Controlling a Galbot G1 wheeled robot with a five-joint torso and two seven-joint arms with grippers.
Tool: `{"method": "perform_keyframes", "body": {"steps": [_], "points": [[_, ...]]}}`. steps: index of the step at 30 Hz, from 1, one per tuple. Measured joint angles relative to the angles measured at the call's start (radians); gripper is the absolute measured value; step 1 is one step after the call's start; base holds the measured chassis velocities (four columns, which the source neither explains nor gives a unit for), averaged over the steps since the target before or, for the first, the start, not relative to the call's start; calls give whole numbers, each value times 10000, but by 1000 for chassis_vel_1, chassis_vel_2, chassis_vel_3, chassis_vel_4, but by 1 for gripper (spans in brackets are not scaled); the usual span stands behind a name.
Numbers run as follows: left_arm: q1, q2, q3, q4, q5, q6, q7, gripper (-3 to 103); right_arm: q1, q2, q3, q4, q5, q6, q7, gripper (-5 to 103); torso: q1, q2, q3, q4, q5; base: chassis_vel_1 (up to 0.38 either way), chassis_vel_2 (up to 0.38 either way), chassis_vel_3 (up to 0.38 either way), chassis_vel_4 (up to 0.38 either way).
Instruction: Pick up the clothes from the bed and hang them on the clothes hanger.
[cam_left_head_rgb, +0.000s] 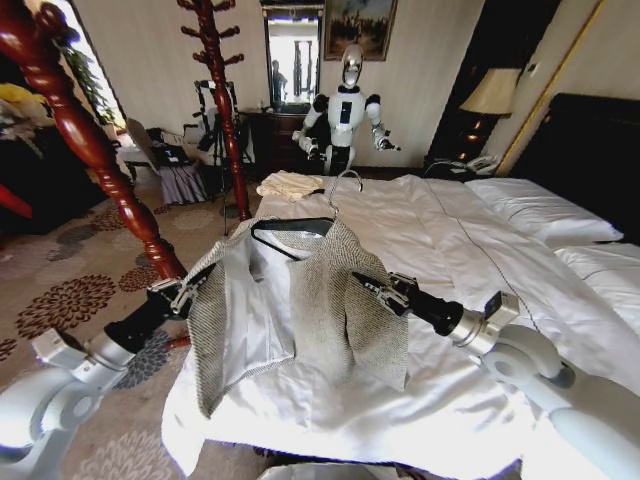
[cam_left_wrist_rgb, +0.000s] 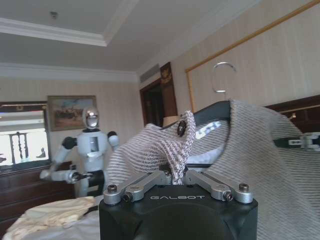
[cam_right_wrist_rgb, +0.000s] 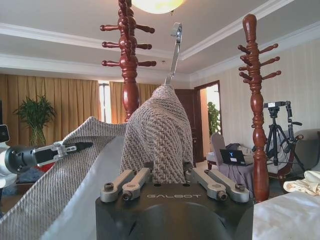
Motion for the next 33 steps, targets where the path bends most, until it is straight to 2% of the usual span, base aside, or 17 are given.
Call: {"method": "perform_keyframes", "body": {"steps": [2,6,7,8,11,15,17,18,22,27,33], "points": [[4,-19,81,-64,9,-35,87,0,-5,3,-4,7,-5,0,0,20,0,0,0,-1,0,0,0,0,0],[149,-199,362,-640,-105,-247,780,0,-97,20,-88,4,-451,-1,-54,20,0,0,-1,2,1,0,0,0,0],[149,-199,362,-640,-105,-247,780,0,-97,20,-88,4,-451,-1,-54,20,0,0,-1,2,1,0,0,0,0],[251,-252,384,-789,-43,-312,1265,0,-171,32,-124,-62,-837,-6,-115,20,0,0,0,-1,1,0,0,0,0],[454,-336,402,-933,360,-386,2052,0,-268,58,-233,-124,-1424,-8,-272,20,0,0,0,1,3,0,0,0,0],[578,-389,450,-1004,684,-507,2443,0,-265,88,-286,-147,-1759,-15,-309,20,-1,0,-1,0,1,0,0,0,0],[636,-420,463,-1039,800,-581,2606,0,-244,94,-286,-301,-2109,21,-453,20,0,0,-1,2,0,0,0,0,0],[654,-426,389,-1113,781,-633,2752,0,-274,90,-259,-543,-2617,154,-608,20,0,0,0,0,0,0,0,0,0],[582,-303,109,-1080,747,-624,2804,0,-254,91,-239,-809,-3158,248,-737,20,-1,0,-1,1,1,0,0,0,0],[311,-77,-249,-620,940,-612,2792,0,-183,68,-205,-1151,-3249,257,-773,20,0,-1,0,0,1,0,0,0,0],[-67,94,-412,-3,1075,-431,1958,0,-165,0,-196,-1198,-3227,274,-1080,20,0,0,0,1,-1,0,0,0,0]]}}
